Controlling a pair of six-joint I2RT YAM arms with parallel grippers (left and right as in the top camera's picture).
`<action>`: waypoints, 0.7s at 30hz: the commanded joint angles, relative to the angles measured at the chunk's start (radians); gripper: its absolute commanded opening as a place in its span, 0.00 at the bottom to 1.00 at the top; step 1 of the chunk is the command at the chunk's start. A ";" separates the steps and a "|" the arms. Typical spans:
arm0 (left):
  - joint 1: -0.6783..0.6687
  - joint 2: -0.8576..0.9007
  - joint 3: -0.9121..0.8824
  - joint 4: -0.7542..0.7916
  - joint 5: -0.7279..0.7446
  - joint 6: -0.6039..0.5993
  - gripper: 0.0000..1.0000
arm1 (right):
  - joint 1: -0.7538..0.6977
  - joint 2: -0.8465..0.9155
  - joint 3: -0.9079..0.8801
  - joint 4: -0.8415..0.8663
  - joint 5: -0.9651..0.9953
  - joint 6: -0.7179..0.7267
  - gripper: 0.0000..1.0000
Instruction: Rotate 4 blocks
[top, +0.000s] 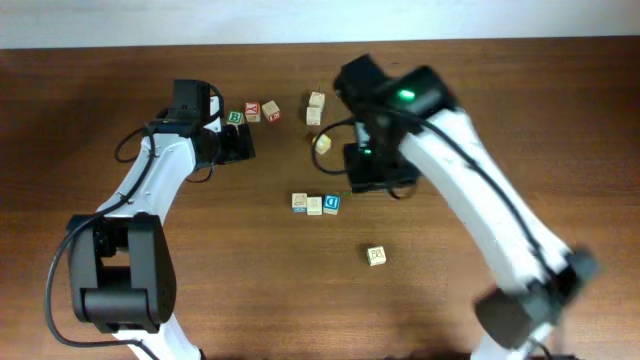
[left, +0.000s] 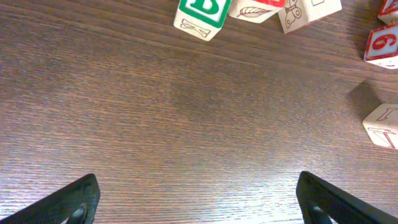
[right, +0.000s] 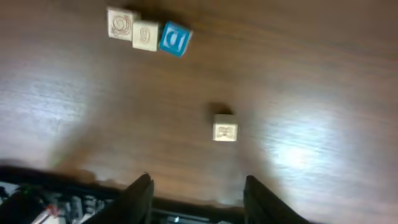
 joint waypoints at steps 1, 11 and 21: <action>0.005 -0.006 0.012 0.001 -0.003 0.008 0.99 | 0.001 -0.111 -0.146 0.045 0.068 0.061 0.49; 0.005 -0.006 0.012 0.001 -0.003 0.008 0.99 | 0.028 -0.105 -0.886 0.619 -0.054 0.084 0.52; 0.005 -0.006 0.012 0.001 -0.003 0.008 0.99 | 0.028 -0.103 -0.941 0.688 -0.026 0.105 0.35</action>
